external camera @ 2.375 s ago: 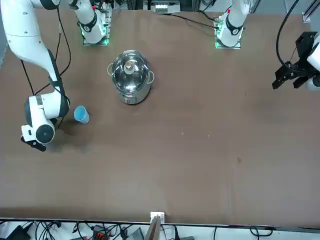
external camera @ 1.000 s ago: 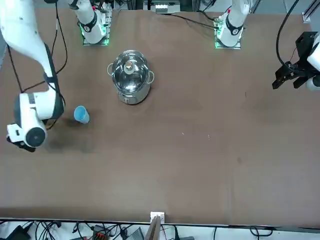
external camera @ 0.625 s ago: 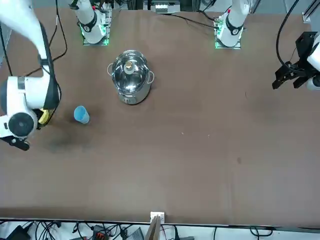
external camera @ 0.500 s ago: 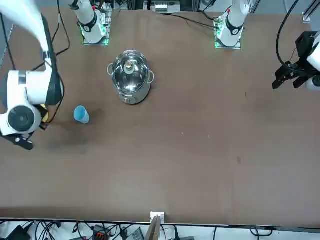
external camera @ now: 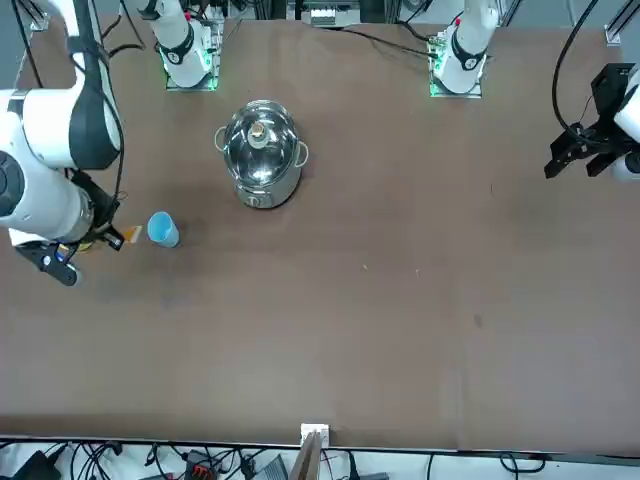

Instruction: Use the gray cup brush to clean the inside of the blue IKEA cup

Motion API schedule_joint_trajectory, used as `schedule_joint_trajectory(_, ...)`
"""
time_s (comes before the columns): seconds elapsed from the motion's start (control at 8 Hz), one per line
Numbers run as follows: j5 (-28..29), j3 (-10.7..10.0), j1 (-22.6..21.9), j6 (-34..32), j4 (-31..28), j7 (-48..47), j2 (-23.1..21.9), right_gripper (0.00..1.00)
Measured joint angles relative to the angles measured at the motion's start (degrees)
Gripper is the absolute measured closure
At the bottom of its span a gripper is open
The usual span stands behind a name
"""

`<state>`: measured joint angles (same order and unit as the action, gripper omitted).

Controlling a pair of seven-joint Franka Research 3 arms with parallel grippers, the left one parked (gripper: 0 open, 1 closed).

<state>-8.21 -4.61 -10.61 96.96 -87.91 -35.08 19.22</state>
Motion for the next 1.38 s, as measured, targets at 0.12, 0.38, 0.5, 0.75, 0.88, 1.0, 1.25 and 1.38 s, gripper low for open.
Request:
schedule_joint_trajectory(0.12,0.28,0.02,-0.97,2.4,-2.4,-0.41,-0.63,0.96)
schedule_joint_trajectory(0.38,0.51,-0.03,-1.47,8.76,-9.73,-0.74,-3.25,0.96)
schedule_joint_trajectory(0.5,0.67,-0.15,-1.43,11.43,-13.04,-0.74,-4.81,0.96)
schedule_joint_trajectory(0.75,0.87,-0.17,-1.43,13.17,-16.72,-0.74,-6.57,0.96)
schedule_joint_trajectory(0.88,0.88,-0.17,-1.43,13.43,-18.21,-0.74,-6.81,0.96)
schedule_joint_trajectory(1.0,0.89,-0.18,-1.43,14.14,-19.68,-0.74,-6.83,0.96)
schedule_joint_trajectory(1.25,0.89,-0.22,-1.43,16.57,-21.93,-0.76,-6.78,0.96)
schedule_joint_trajectory(1.38,0.89,-0.33,-1.42,16.98,-22.49,-0.77,-6.75,0.96)
